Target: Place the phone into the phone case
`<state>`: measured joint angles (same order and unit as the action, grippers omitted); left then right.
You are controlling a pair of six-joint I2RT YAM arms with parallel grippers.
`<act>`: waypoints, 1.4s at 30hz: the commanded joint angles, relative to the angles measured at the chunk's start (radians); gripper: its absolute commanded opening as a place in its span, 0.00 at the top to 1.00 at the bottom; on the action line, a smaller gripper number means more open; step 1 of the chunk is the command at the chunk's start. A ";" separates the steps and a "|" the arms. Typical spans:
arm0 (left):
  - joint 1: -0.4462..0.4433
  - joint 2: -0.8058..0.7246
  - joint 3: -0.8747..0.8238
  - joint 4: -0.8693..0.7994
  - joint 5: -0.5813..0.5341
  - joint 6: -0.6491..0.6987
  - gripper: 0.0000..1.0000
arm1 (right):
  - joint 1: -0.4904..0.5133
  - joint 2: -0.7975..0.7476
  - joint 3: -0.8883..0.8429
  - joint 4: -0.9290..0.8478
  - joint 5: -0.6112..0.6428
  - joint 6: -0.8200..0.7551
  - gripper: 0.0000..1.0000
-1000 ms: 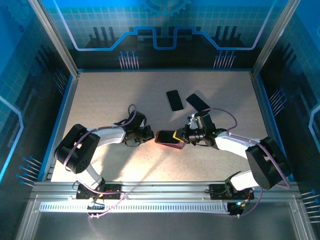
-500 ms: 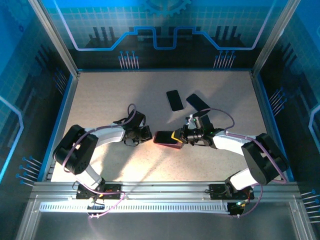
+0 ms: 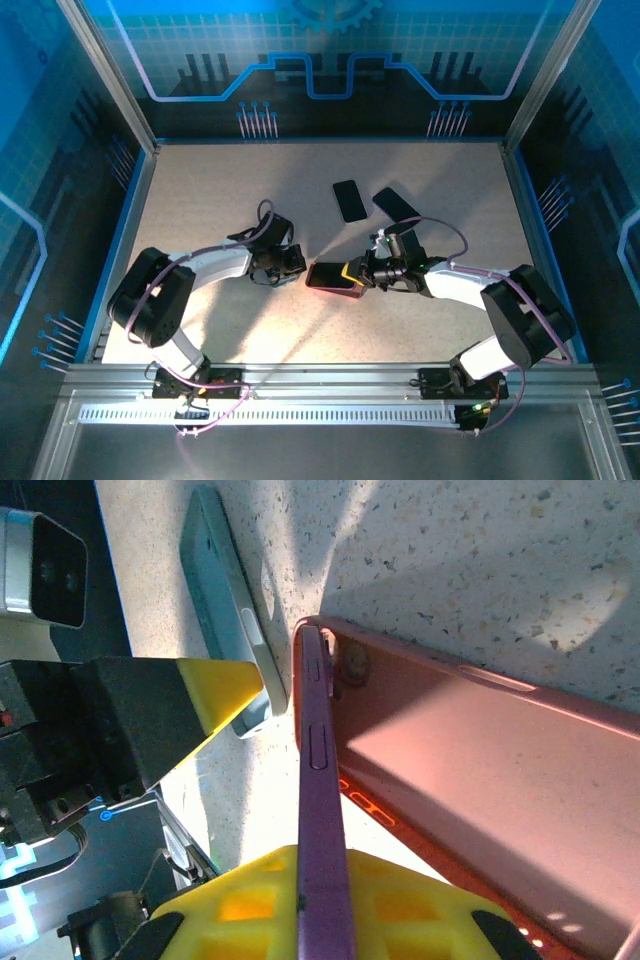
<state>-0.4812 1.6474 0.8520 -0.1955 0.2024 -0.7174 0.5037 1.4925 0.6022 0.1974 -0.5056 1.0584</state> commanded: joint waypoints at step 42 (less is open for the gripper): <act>0.004 0.120 0.052 -0.108 0.071 0.057 0.93 | 0.043 0.069 0.028 -0.011 0.010 -0.016 0.86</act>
<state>-0.4721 1.7515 0.9287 -0.2539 0.2409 -0.6544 0.5117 1.5524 0.6289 0.2283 -0.5240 1.0649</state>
